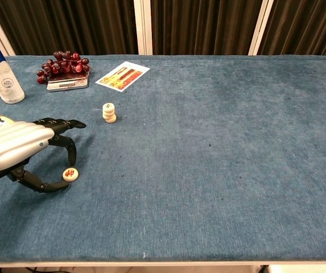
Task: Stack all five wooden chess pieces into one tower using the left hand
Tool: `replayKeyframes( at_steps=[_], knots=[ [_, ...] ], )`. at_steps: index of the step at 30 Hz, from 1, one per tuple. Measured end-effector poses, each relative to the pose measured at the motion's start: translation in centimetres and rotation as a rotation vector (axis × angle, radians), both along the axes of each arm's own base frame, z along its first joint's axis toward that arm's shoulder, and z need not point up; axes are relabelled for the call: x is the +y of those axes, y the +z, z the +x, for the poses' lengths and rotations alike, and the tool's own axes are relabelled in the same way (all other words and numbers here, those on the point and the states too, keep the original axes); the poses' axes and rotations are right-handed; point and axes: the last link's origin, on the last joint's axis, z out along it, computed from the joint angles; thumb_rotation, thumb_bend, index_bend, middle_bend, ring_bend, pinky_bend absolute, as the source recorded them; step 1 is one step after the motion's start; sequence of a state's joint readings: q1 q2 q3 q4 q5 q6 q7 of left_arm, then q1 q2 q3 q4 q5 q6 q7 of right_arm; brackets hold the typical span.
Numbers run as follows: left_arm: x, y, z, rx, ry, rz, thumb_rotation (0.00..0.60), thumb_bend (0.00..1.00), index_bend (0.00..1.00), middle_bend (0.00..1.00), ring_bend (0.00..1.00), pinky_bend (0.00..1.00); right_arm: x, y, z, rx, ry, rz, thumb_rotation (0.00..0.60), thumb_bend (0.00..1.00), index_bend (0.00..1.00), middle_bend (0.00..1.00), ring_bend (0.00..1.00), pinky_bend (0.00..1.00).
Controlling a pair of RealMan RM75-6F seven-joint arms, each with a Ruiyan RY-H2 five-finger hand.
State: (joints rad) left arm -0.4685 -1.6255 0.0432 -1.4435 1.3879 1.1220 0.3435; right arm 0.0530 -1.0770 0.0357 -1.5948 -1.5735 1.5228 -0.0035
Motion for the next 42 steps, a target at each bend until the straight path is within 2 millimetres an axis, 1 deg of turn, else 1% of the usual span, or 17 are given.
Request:
replayKeyframes(
  at_steps=[8, 13, 20, 29, 32, 35, 39, 42],
  knots=[
    [-0.2, 0.0, 0.2, -0.005, -0.010, -0.005, 0.508, 0.28, 0.44, 0.00, 0.00, 0.00, 0.1, 0.0, 0.0, 0.001, -0.001, -0.002, 0.600, 0.17, 0.00, 0.00, 0.00, 0.00],
    [-0.2, -0.2, 0.2, -0.004, -0.008, -0.009, 0.512, 0.31, 0.46, 0.00, 0.00, 0.00, 0.2, 0.0, -0.1, 0.000, -0.005, -0.003, 0.600, 0.17, 0.00, 0.00, 0.00, 0.00],
    [-0.1, -0.3, 0.5, -0.012, -0.014, -0.009, 0.544, 0.34, 0.49, 0.00, 0.00, 0.00, 0.3, 0.1, -0.2, 0.000, -0.007, -0.004, 0.600, 0.17, 0.00, 0.00, 0.00, 0.00],
    [0.1, -0.1, 0.6, -0.031, -0.010, 0.002, 0.553, 0.37, 0.52, 0.00, 0.00, 0.00, 0.4, 0.2, -0.2, 0.000, -0.009, -0.010, 0.600, 0.17, 0.00, 0.00, 0.00, 0.00],
    [0.6, 0.7, 0.9, -0.050, -0.011, 0.021, 0.550, 0.37, 0.52, 0.00, 0.00, 0.00, 0.4, 0.3, -0.2, 0.002, -0.008, -0.012, 0.600, 0.17, 0.00, 0.00, 0.00, 0.00],
    [1.7, 2.0, 1.6, -0.078, -0.017, 0.050, 0.552, 0.37, 0.52, 0.00, 0.00, 0.00, 0.4, 0.3, -0.2, 0.003, -0.005, -0.013, 0.600, 0.17, 0.00, 0.00, 0.00, 0.00],
    [4.2, 4.2, 3.5, -0.112, -0.042, 0.099, 0.552, 0.37, 0.52, 0.00, 0.00, 0.00, 0.3, 0.2, -0.1, 0.001, -0.003, -0.010, 0.600, 0.17, 0.00, 0.00, 0.00, 0.00],
    [6.1, 5.0, 5.0, -0.125, -0.045, 0.113, 0.552, 0.37, 0.52, 0.00, 0.00, 0.00, 0.3, 0.1, -0.1, 0.000, -0.003, -0.007, 0.600, 0.17, 0.00, 0.00, 0.00, 0.00]
  ],
)
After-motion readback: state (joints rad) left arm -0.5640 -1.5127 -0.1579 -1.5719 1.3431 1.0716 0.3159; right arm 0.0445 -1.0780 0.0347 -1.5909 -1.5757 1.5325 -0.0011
